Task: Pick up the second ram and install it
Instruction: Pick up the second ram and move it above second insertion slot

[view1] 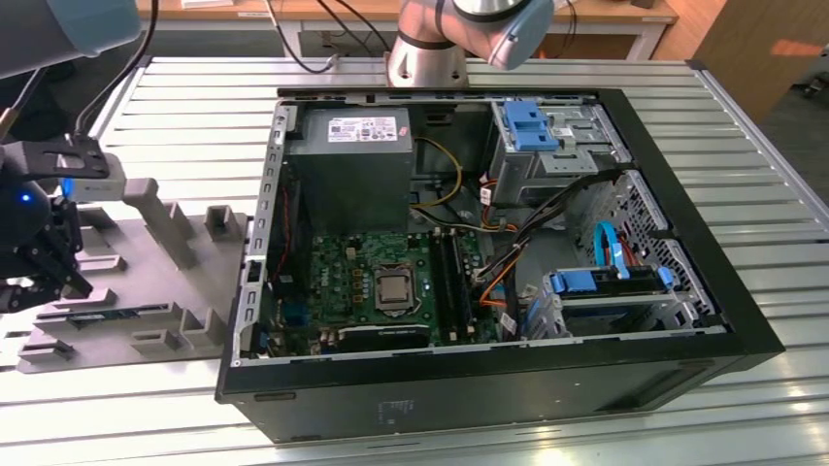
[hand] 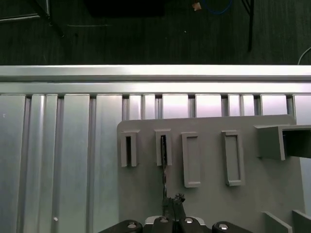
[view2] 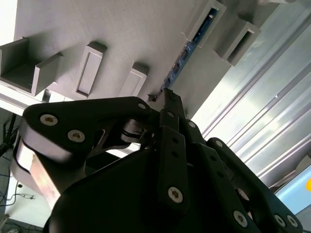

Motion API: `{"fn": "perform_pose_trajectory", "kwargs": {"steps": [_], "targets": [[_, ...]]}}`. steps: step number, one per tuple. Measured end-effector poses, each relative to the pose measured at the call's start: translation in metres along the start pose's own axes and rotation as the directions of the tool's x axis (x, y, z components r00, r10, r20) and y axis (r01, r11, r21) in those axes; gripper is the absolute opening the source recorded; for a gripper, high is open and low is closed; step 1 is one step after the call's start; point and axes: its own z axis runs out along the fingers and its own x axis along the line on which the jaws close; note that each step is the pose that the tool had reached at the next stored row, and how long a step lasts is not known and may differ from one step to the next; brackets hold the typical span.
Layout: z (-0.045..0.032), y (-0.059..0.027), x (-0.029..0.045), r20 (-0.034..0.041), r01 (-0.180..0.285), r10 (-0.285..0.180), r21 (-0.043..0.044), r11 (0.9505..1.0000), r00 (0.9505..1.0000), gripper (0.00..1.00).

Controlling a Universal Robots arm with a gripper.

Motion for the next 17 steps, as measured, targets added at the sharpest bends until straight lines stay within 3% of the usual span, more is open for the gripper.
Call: {"fn": "perform_pose_trajectory", "kwargs": {"steps": [12, 17], "targets": [[0.0051, -0.0003, 0.0002, -0.0014, 0.022, -0.022, 0.0007, 0.9998, 0.9998, 0.11], [0.007, -0.0004, 0.0004, -0.0026, 0.038, -0.038, 0.0086, 0.9993, 0.9993, 0.11]]}}
